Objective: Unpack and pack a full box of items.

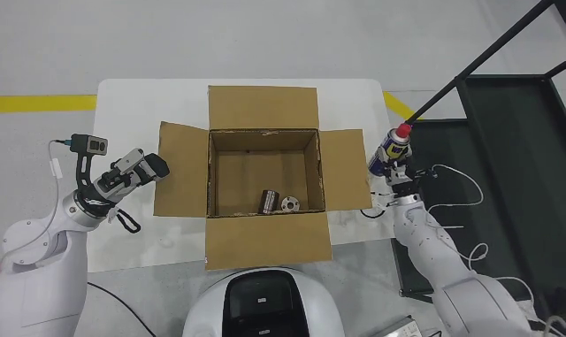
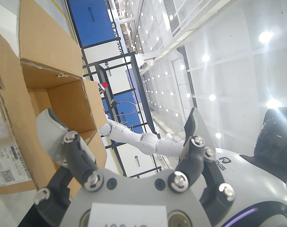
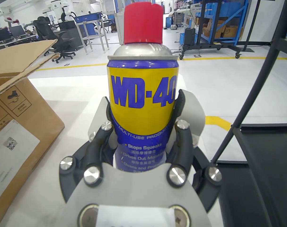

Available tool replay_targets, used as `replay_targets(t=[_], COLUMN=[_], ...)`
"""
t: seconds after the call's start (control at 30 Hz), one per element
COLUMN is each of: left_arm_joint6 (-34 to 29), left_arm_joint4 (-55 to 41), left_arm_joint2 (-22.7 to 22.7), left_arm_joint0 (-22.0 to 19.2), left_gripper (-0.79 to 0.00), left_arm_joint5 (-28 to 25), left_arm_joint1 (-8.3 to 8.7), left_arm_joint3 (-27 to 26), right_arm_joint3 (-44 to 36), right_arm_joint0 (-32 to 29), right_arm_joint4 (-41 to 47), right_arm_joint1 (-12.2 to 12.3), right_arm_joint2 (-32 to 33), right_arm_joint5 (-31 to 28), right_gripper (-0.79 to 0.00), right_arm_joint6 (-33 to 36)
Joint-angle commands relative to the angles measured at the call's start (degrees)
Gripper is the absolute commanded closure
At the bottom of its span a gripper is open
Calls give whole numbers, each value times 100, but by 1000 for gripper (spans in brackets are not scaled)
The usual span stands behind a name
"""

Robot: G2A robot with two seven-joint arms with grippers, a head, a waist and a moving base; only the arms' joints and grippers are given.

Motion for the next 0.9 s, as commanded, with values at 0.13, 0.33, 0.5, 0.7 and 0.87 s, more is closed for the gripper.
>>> replay_targets(t=[0.13,0.33,0.5,0.7,0.87], left_arm_joint6=[0,0,0,0,0], left_arm_joint4=[0,0,0,0,0], left_arm_joint2=[0,0,0,0,0], left_arm_joint0=[0,0,0,0,0], left_gripper=[-785,-785,-785,-785,-785], left_arm_joint5=[0,0,0,0,0], left_arm_joint1=[0,0,0,0,0], left_arm_joint3=[0,0,0,0,0], right_arm_joint3=[355,596,709,781,804], right_arm_joint0=[170,208,187,155,107], right_arm_joint4=[47,83,62,53,58], right_arm_joint1=[-102,-178,-229,-287,-320], right_arm_joint2=[-76,-126,-175,-220,-241], right_arm_joint5=[76,108,163,261,266], right_gripper=[0,0,0,0,-785], right_arm_joint6=[67,6,-79,-229,-415])
